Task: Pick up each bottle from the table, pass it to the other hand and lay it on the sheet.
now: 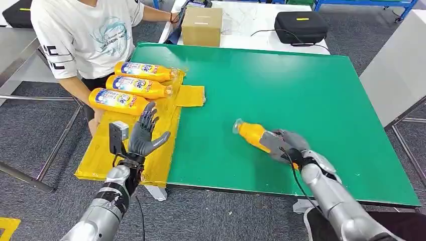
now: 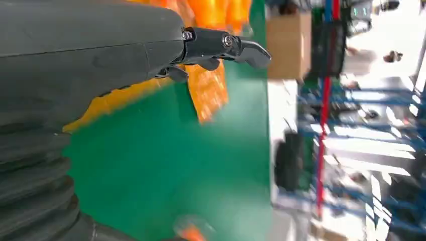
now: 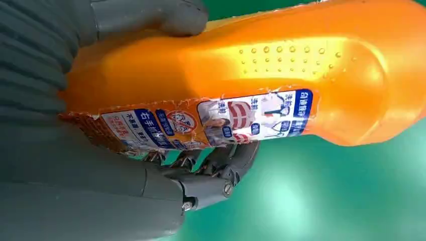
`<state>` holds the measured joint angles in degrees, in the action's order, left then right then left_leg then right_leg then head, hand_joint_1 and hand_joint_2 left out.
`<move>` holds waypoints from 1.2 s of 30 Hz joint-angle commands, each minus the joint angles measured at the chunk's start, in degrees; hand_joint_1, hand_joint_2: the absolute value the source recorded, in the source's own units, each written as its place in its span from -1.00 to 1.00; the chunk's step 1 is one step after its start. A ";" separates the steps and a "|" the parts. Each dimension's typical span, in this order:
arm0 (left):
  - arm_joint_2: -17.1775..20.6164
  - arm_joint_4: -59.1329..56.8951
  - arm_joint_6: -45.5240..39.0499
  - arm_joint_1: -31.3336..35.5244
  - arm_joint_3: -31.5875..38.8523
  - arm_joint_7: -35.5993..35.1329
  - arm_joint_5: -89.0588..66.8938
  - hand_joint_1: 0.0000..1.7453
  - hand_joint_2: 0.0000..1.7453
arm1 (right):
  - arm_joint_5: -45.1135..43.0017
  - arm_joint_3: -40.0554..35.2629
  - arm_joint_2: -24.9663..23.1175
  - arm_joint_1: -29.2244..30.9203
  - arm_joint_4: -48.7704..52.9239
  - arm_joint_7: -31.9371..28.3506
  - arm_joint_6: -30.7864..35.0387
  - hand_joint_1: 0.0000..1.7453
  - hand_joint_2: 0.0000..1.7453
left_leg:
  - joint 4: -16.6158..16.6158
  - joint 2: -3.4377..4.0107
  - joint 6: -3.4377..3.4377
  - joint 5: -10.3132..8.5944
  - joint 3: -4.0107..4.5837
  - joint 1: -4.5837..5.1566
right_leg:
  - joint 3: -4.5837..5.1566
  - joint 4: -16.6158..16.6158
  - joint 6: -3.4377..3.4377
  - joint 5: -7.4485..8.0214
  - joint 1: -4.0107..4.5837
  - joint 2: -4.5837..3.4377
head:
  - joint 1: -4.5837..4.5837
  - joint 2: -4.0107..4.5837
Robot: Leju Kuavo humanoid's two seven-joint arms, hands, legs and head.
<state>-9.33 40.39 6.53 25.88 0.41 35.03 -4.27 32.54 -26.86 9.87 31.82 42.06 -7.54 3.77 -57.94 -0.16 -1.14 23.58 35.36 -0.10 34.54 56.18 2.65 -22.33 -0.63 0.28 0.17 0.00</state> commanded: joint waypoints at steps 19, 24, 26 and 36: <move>-2.74 -1.42 -3.20 6.46 -9.75 -6.88 3.83 -1.00 1.00 | -9.15 1.45 -23.09 -3.04 6.83 -10.86 21.27 1.00 1.00 | -0.01 0.13 0.19 -0.02 0.43 -0.01 | 0.60 0.14 -0.25 0.01 0.00 -0.19 | -0.07 0.00; -2.92 0.83 1.95 5.89 -11.64 -7.30 6.81 -1.00 1.00 | -8.90 0.37 -24.70 -0.41 1.87 -11.95 20.43 1.00 1.00 | -0.01 0.17 0.19 -0.02 0.45 -0.01 | 0.64 0.16 -0.24 0.03 0.01 -0.23 | -0.07 0.00; -2.90 2.55 2.29 5.36 -12.61 -7.36 6.88 -1.00 1.00 | -8.53 -0.41 -25.26 0.51 -0.05 -12.07 19.71 1.00 1.00 | -0.01 0.22 0.18 -0.03 0.47 -0.02 | 0.67 0.16 -0.23 0.05 0.01 -0.28 | -0.07 0.00; -3.45 1.26 4.57 6.37 -15.55 -7.90 6.79 -1.00 1.00 | -4.61 -5.29 -29.76 3.14 -6.62 -11.57 18.30 1.00 1.00 | -0.01 0.27 0.19 0.03 0.38 -0.03 | 0.59 0.17 -0.25 0.01 0.02 -0.32 | -0.07 0.00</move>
<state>-13.05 44.24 9.42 29.89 -11.43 27.34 2.30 26.32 -26.67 -16.59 29.50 45.88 -19.28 22.73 -57.94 -0.03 -1.01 23.50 35.94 -0.11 35.27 56.31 2.48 -22.25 -0.63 0.09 0.11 0.00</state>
